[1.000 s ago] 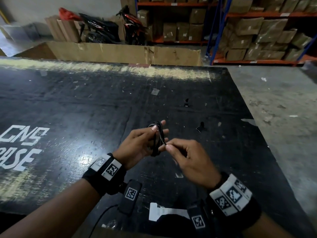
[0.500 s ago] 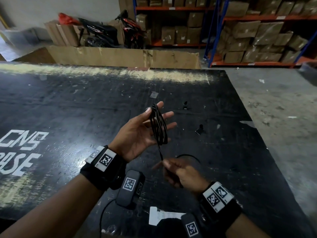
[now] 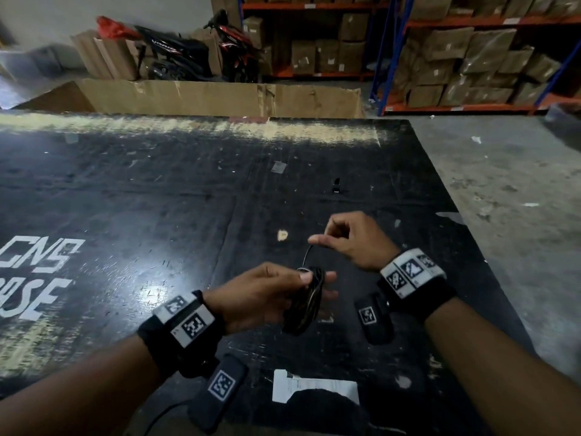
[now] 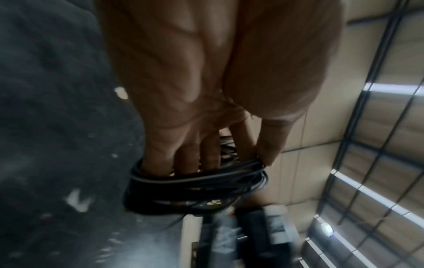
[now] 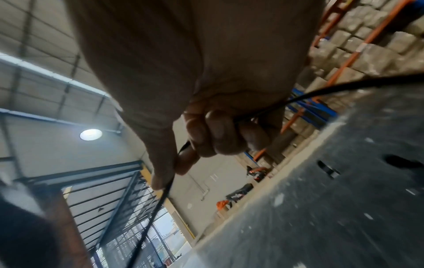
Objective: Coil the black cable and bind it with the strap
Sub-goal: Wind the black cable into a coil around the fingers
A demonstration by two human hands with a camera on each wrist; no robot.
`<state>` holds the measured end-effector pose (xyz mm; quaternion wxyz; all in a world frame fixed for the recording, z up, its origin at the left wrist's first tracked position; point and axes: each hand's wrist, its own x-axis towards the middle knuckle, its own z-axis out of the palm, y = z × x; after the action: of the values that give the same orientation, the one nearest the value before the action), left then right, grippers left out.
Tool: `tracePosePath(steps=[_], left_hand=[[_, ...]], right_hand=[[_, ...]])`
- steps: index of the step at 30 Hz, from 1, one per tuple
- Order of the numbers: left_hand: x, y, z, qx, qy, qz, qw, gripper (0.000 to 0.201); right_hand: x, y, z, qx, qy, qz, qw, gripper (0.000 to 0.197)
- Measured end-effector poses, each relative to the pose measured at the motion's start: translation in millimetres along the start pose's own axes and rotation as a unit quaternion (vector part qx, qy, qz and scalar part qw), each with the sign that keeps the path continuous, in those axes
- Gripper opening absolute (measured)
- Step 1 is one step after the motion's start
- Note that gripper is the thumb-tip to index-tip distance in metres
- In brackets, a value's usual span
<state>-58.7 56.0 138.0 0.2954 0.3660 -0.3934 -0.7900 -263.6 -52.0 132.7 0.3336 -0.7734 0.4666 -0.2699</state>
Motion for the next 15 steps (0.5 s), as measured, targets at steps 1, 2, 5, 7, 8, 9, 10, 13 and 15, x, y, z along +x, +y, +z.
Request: tracePosePath(steps=[1,2,5,7,8,9,10,13,15], left_hand=[[3.1,-6.9,-1.2,0.002,0.017,-0.006,1.000,0.056],[6.1,-10.9,-3.9,-0.004,0.037,-0.006,0.999,0.054],[12.6,-12.8,-12.4,-0.036,0.094,0.012,0.995,0.045],[14.0,-10.0,-15.5,-0.048,0.121,0.029,0.991,0.039],[14.8,-8.6,-18.3,-0.051,0.131,0.041,0.989,0.038],[16.0,-6.8,-20.2,-0.054,0.139,0.054,0.987,0.037],[17.2,-4.5,-22.4,-0.056,0.149,0.066,0.985,0.037],[20.7,6.5,-26.8,-0.062,0.178,0.102,0.977,0.040],[21.1,16.5,-29.8,-0.075,0.183,0.126,0.972,0.041]], right_hand=[[1.3,-9.2,-5.5,-0.032,-0.007,-0.010,0.999,0.036],[0.8,-18.1,-9.6,-0.051,-0.010,-0.017,0.998,0.037],[-9.0,-34.0,-11.4,-0.045,0.014,-0.038,0.998,0.037],[-19.5,-39.3,-7.7,-0.021,0.023,-0.045,0.998,0.032],[-25.9,-41.0,-3.9,-0.006,0.015,-0.047,0.999,0.028],[-33.0,-43.1,1.2,0.008,0.003,-0.049,0.999,0.024],[-39.8,-43.9,7.3,0.019,-0.005,-0.055,0.998,0.022],[-60.3,-44.7,22.9,0.095,-0.005,-0.047,0.994,0.023],[-71.6,-40.9,32.7,0.131,-0.007,-0.034,0.991,0.026]])
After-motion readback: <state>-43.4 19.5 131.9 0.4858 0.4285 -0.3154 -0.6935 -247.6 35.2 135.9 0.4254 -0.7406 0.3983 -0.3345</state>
